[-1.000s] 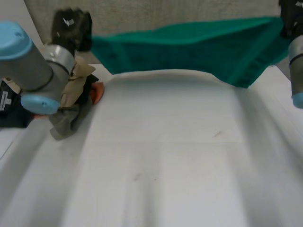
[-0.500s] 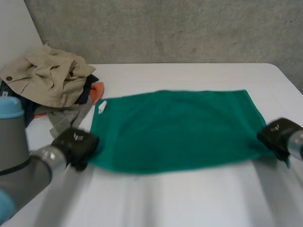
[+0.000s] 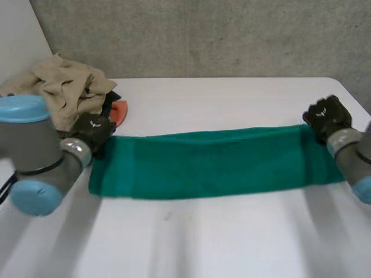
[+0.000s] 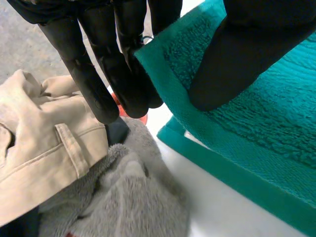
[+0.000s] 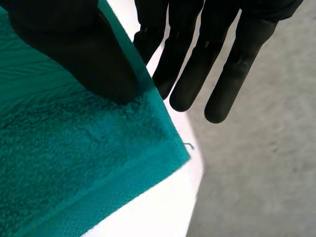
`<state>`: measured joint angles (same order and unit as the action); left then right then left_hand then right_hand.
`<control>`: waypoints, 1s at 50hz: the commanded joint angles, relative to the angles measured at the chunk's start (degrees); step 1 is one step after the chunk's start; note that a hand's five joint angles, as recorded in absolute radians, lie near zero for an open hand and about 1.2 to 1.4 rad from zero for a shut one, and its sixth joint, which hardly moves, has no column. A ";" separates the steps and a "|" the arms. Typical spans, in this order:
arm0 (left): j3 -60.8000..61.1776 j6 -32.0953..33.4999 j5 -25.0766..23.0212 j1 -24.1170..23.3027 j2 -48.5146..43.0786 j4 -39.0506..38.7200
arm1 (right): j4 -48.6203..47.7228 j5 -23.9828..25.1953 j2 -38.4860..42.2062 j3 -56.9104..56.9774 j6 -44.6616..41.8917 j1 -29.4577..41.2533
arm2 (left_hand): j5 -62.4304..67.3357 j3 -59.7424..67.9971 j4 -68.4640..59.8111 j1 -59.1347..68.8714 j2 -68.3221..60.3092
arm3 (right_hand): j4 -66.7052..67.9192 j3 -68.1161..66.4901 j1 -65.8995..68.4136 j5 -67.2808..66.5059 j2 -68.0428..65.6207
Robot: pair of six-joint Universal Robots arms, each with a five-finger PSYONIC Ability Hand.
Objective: Fold the laundry.
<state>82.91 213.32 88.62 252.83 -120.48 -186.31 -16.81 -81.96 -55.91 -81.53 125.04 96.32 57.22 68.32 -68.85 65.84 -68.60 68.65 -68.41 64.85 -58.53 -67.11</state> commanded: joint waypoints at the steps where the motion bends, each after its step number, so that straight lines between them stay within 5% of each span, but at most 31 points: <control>1: -13.38 -0.36 7.53 -2.34 -9.94 0.86 | -5.60 -0.13 12.57 13.14 0.12 0.98 | 12.78 11.68 -11.15 14.16 -11.40 | 11.35 -11.59 15.15 -11.47 -12.89; 9: -23.32 -0.19 8.50 -3.39 -16.54 0.51 | -5.95 -0.39 23.21 25.97 0.47 2.56 | 12.78 11.68 -11.15 14.16 -11.40 | 11.35 -11.59 15.15 -11.47 -12.89; 10: -23.93 -0.19 8.50 -3.66 -16.98 0.59 | -6.13 -0.48 24.70 27.90 0.91 3.08 | -0.36 -1.45 1.98 1.03 1.73 | -2.42 2.17 1.38 2.29 0.87; 11: -24.63 0.16 8.59 -4.62 -17.59 0.59 | -6.13 -0.39 25.15 28.44 1.35 3.17 | -53.94 -55.04 55.57 -52.56 55.32 | -25.70 25.45 -21.90 25.57 24.16; 12: -24.73 -0.01 8.15 -5.23 -17.68 0.59 | -6.04 -0.13 25.50 28.71 1.70 3.18 | -57.22 -58.32 58.85 -55.84 58.60 | -55.91 55.66 -52.11 55.78 54.37; 13: -24.82 0.08 7.71 -5.76 -17.68 0.59 | -6.04 -0.30 25.59 28.71 2.40 3.26 | -48.71 -49.80 50.34 -47.32 50.08 | -58.65 58.41 -54.85 58.53 57.11; 14: -25.25 0.08 7.62 -7.07 -17.77 0.59 | -6.13 -0.48 25.24 28.71 2.93 3.26 | -57.22 -58.32 58.85 -55.84 58.60 | -58.65 58.41 -54.85 58.53 57.11; 21: -23.42 -1.94 8.24 -9.37 -12.51 0.94 | -3.76 -4.08 11.63 23.01 16.89 1.95 | -57.22 -58.32 58.85 -55.84 58.60 | -58.65 58.41 -54.85 58.53 57.11; 26: -16.65 -4.84 7.62 -9.81 -5.48 0.68 | 8.61 3.90 -2.52 14.04 22.36 -2.44 | -57.22 -58.32 58.85 -55.84 58.60 | -58.65 58.41 -54.85 58.53 57.11; 34: -7.16 -8.97 4.29 -9.72 1.65 0.15 | 32.35 15.78 -4.30 6.75 21.57 -10.44 | -57.22 -58.32 58.85 -55.84 58.60 | -55.42 55.17 -51.62 55.29 53.87; 39: -4.43 -9.50 1.21 -9.81 2.09 -0.11 | 27.19 15.70 -4.03 1.74 19.37 -12.20 | -57.22 -58.32 58.85 -55.84 58.60 | -37.74 37.49 -33.94 37.61 36.19; 50: -2.93 -9.50 0.94 -9.72 1.56 -2.66 | 15.67 15.34 2.82 -0.82 15.85 -13.08 | -57.22 -58.32 58.85 -55.84 58.60 | -35.69 35.45 -31.89 35.57 34.15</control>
<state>79.71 203.72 89.42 243.06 -118.58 -187.88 3.05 -66.16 -57.04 -82.84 141.70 83.15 2.86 12.01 -11.62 11.40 -12.04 27.99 -27.32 27.21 -18.33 -27.27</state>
